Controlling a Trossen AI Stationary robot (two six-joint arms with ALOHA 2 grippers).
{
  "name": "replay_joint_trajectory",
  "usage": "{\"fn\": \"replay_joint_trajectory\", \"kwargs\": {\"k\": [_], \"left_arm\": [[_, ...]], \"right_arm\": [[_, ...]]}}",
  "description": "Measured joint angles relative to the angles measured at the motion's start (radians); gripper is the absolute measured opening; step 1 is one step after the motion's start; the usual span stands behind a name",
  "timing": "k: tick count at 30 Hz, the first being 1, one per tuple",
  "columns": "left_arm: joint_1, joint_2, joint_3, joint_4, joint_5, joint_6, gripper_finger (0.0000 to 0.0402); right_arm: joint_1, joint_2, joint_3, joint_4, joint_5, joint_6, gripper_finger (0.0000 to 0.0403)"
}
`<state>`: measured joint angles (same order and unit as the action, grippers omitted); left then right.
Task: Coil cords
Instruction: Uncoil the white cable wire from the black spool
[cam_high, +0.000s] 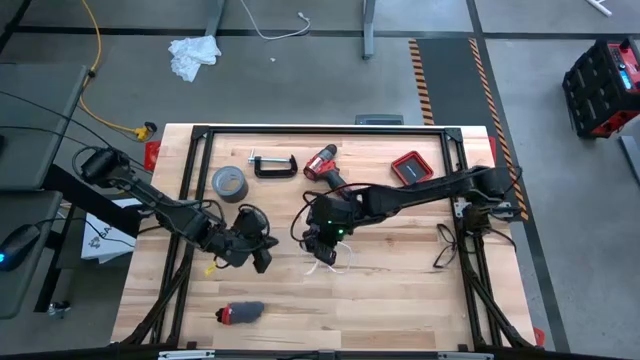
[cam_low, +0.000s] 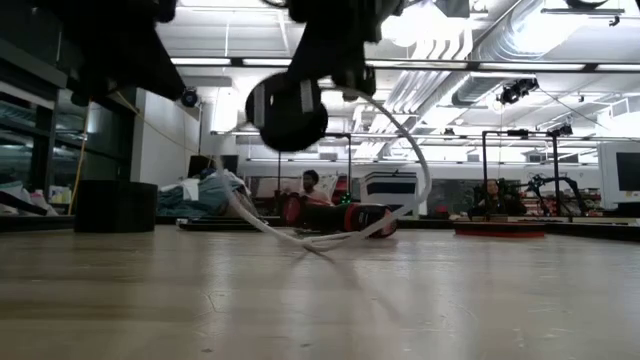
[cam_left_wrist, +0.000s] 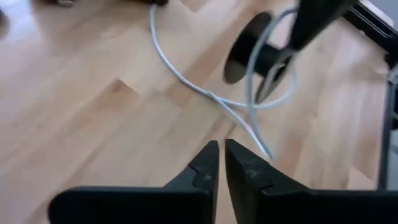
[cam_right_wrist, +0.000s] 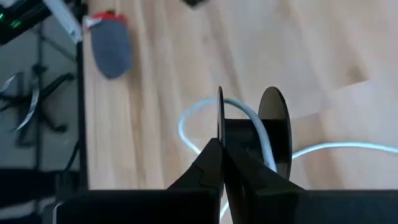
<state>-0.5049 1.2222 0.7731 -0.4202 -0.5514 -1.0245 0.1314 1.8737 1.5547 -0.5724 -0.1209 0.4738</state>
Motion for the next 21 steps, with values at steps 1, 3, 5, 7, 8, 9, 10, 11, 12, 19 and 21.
{"fn": "replay_joint_trajectory", "kwargs": {"k": [1, 3, 5, 7, 8, 9, 10, 11, 12, 19, 21], "left_arm": [[0.019, -0.007, 0.000, 0.000, 0.002, 0.020, 0.0035], [0.061, -0.033, 0.000, 0.012, 0.005, 0.069, 0.0050], [0.103, -0.074, 0.000, 0.038, 0.007, 0.110, 0.0065], [0.153, -0.126, 0.000, 0.080, 0.008, 0.153, 0.0079], [0.176, -0.155, 0.000, 0.104, 0.008, 0.178, 0.0085], [0.200, -0.188, 0.000, 0.124, 0.010, 0.206, 0.0092], [0.222, -0.215, 0.001, 0.142, 0.017, 0.237, 0.0099], [0.246, -0.242, 0.001, 0.156, 0.027, 0.271, 0.0106], [0.271, -0.266, 0.002, 0.166, 0.041, 0.299, 0.0112], [0.405, -0.364, 0.002, 0.260, 0.126, 0.321, 0.0159], [0.431, -0.378, 0.002, 0.335, 0.118, 0.315, 0.0170]], "right_arm": [[0.000, -0.018, 0.000, -0.006, 0.017, 0.003, 0.0000], [0.000, -0.055, 0.000, -0.009, 0.064, 0.015, 0.0000], [0.000, -0.094, 0.000, -0.014, 0.117, 0.015, 0.0000], [0.000, -0.132, 0.000, -0.018, 0.172, 0.015, 0.0000], [-0.001, -0.152, 0.000, -0.018, 0.196, 0.009, 0.0000], [-0.001, -0.174, 0.000, -0.020, 0.218, -0.006, 0.0000], [-0.001, -0.194, 0.000, -0.019, 0.242, -0.021, 0.0000], [-0.001, -0.213, 0.000, -0.014, 0.260, -0.035, 0.0000], [-0.001, -0.230, 0.000, -0.007, 0.272, -0.052, 0.0000], [-0.021, -0.295, 0.000, 0.138, 0.254, -0.162, 0.0000], [-0.033, -0.296, 0.000, 0.220, 0.195, -0.180, 0.0000]]}}
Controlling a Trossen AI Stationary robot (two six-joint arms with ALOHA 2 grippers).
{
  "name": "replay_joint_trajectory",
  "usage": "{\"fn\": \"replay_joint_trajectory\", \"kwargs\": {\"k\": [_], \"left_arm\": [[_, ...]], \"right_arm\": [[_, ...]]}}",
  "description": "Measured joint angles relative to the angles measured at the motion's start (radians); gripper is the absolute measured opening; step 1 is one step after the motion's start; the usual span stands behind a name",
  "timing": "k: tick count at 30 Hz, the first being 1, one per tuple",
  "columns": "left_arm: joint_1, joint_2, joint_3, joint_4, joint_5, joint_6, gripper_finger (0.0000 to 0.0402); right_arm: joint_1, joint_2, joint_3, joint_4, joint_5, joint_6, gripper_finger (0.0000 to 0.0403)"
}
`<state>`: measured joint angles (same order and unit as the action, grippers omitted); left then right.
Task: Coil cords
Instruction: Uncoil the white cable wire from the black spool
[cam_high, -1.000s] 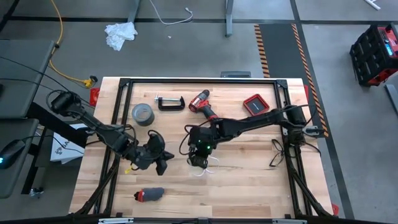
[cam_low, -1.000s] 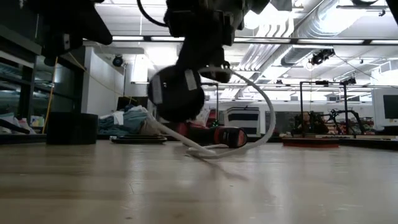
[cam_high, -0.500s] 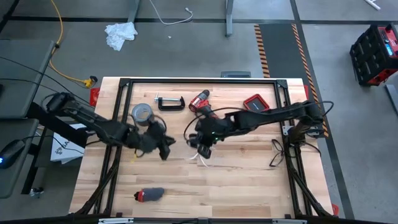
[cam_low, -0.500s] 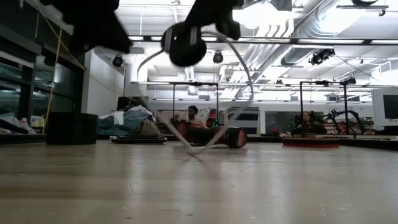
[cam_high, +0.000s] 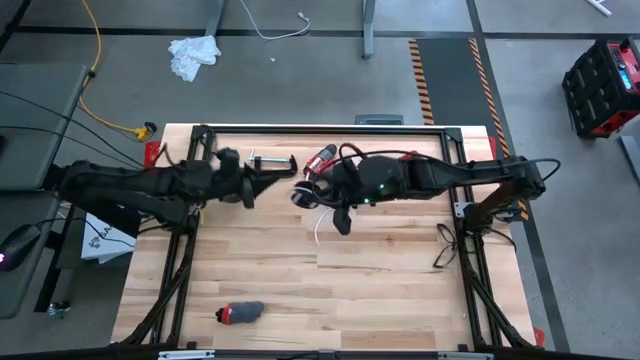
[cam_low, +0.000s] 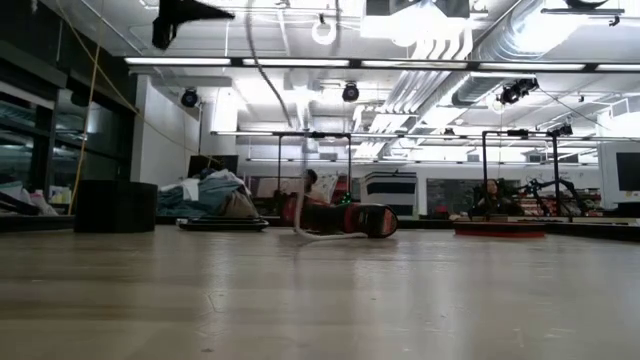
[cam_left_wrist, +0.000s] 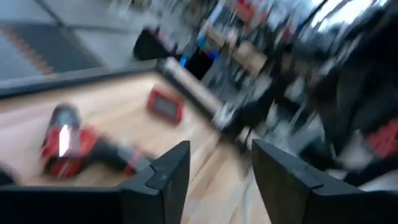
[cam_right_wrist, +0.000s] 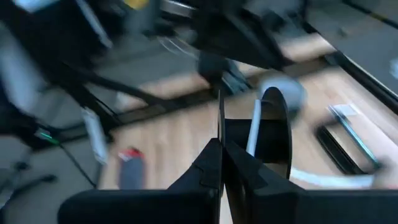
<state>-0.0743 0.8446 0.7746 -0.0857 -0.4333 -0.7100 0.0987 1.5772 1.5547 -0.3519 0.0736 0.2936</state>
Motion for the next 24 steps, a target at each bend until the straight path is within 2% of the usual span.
{"fn": "replay_joint_trajectory", "kwargs": {"k": [3, 6, 11, 13, 15, 19, 22, 24], "left_arm": [[0.033, -0.013, 0.000, 0.128, -0.002, 0.028, 0.0180], [0.055, -0.033, 0.000, 0.217, 0.019, 0.070, 0.0182], [0.095, -0.130, 0.000, 0.273, 0.041, 0.162, 0.0182], [0.106, -0.186, 0.000, 0.279, 0.040, 0.157, 0.0182], [0.114, -0.247, 0.000, 0.271, 0.041, 0.165, 0.0182], [0.126, -0.343, 0.000, 0.233, 0.020, 0.212, 0.0182], [0.137, -0.362, 0.000, 0.144, 0.010, 0.198, 0.0182], [0.141, -0.349, 0.000, 0.079, 0.041, 0.162, 0.0182]], "right_arm": [[-0.020, 0.006, 0.000, 0.105, -0.058, -0.014, 0.0000], [-0.050, 0.007, 0.000, 0.231, -0.033, 0.016, 0.0000], [-0.081, 0.014, 0.000, 0.718, 0.071, -0.054, 0.0000], [-0.096, 0.023, 0.002, 0.918, 0.067, -0.074, 0.0000], [-0.112, 0.030, 0.002, 1.038, 0.057, -0.094, 0.0000], [-0.127, 0.032, 0.001, 1.136, 0.068, -0.138, 0.0000], [-0.126, 0.031, 0.002, 1.102, 0.091, -0.137, 0.0000], [-0.124, 0.034, 0.002, 1.084, 0.108, -0.137, 0.0000]]}}
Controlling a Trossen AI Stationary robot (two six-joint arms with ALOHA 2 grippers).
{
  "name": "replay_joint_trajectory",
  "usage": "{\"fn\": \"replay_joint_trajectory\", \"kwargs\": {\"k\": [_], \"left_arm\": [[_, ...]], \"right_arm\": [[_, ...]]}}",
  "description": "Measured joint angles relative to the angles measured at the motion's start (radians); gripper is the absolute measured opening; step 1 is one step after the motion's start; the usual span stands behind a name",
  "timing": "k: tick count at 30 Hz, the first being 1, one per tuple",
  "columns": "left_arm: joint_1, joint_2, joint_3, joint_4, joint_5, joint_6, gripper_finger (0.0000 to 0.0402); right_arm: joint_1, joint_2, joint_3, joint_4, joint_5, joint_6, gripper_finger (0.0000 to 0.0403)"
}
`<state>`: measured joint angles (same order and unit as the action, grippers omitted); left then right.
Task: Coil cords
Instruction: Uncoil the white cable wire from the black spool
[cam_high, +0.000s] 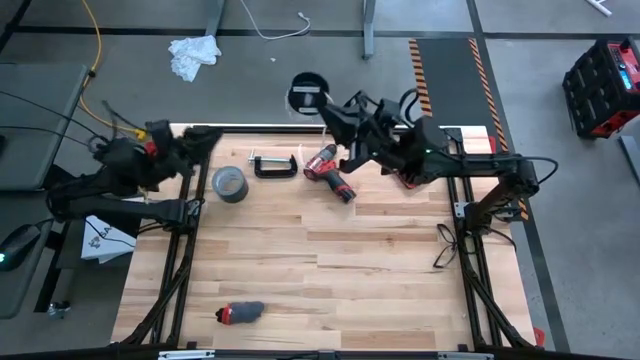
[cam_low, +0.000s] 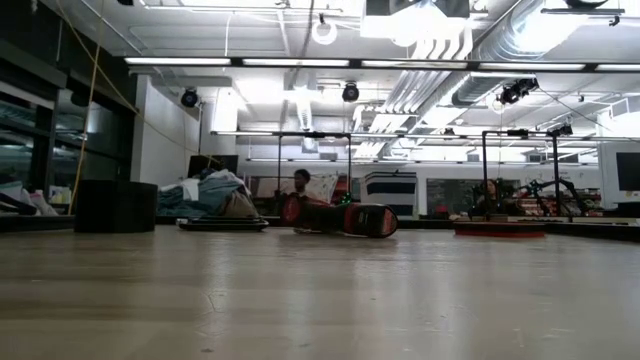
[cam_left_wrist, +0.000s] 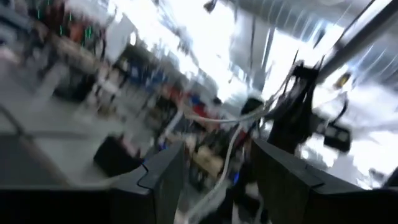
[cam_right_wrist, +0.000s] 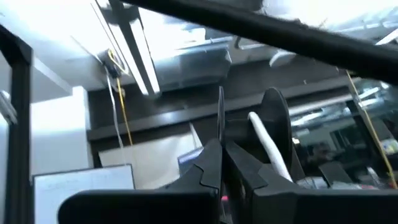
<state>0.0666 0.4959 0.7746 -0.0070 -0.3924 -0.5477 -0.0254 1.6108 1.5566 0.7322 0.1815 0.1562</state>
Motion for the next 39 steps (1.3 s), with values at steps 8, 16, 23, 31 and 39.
{"fn": "replay_joint_trajectory", "kwargs": {"k": [8, 16, 23, 31, 39], "left_arm": [[0.000, 0.258, -0.001, 0.135, 0.160, -0.019, 0.0182], [0.012, 0.546, -0.001, 0.525, 0.178, -0.005, 0.0182], [0.036, 0.707, -0.001, 0.702, 0.245, -0.079, 0.0182], [0.065, 0.796, 0.044, 0.755, 0.303, -0.070, 0.0182], [0.099, 0.881, 0.178, 0.644, 0.439, 0.040, 0.0182]], "right_arm": [[-0.016, -0.002, 0.000, 0.004, 0.003, 0.039, 0.0000], [-0.040, -0.002, 0.000, 0.009, -0.056, 0.088, 0.0000], [-0.058, -0.002, 0.000, 0.014, -0.115, 0.124, 0.0000], [-0.069, -0.002, 0.000, 0.018, -0.153, 0.156, 0.0000], [-0.073, -0.002, 0.000, 0.023, -0.169, 0.167, 0.0000]]}}
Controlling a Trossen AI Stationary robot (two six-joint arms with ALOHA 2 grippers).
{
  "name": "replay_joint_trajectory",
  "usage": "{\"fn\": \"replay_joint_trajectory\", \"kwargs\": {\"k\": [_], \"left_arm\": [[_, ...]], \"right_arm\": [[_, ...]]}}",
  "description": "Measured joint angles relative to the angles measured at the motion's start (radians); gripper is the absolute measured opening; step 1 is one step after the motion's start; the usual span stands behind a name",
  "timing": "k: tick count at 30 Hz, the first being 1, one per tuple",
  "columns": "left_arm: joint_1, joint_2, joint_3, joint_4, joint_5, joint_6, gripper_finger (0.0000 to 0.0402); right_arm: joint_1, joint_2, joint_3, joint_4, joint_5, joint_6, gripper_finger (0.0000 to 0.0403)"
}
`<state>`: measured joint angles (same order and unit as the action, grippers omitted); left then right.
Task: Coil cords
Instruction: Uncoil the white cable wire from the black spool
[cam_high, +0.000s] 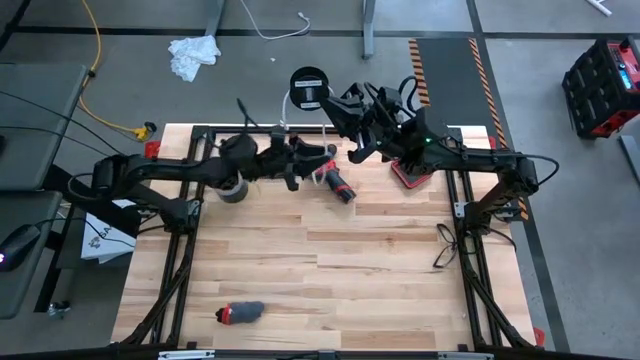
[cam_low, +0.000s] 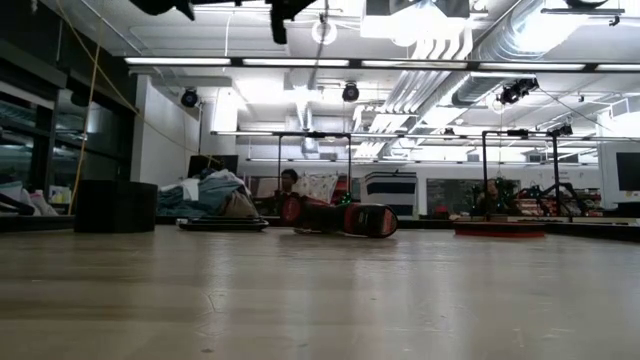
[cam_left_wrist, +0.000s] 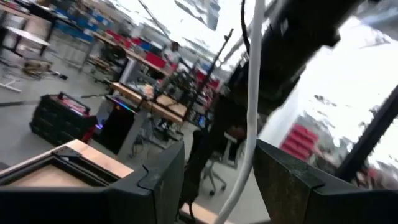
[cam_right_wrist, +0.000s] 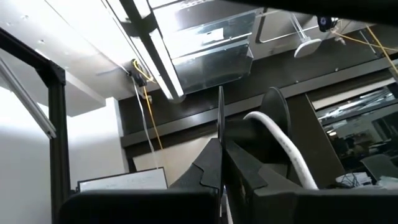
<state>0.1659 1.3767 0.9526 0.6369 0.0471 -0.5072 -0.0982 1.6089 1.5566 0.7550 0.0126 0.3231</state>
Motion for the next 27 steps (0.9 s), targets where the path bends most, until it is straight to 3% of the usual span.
{"fn": "replay_joint_trajectory", "kwargs": {"k": [7, 13, 17, 22, 27], "left_arm": [[0.006, 0.034, 0.049, -0.012, 0.031, 0.052, 0.0178], [0.006, 0.033, 0.050, -0.021, 0.032, 0.068, 0.0144], [0.006, 0.033, 0.050, -0.024, 0.032, 0.070, 0.0108], [0.006, 0.033, 0.051, -0.056, 0.044, 0.054, 0.0017], [0.004, 0.033, 0.051, -0.119, 0.049, 0.032, 0.0005]], "right_arm": [[0.000, 0.000, 0.000, 0.011, -0.014, -0.008, 0.0000], [0.000, 0.000, 0.000, 0.011, -0.014, -0.008, 0.0000], [0.000, 0.000, 0.000, 0.012, -0.014, -0.009, 0.0000], [0.000, 0.000, 0.000, 0.013, -0.016, -0.009, 0.0000], [0.000, 0.000, 0.000, 0.013, -0.017, -0.009, 0.0000]]}}
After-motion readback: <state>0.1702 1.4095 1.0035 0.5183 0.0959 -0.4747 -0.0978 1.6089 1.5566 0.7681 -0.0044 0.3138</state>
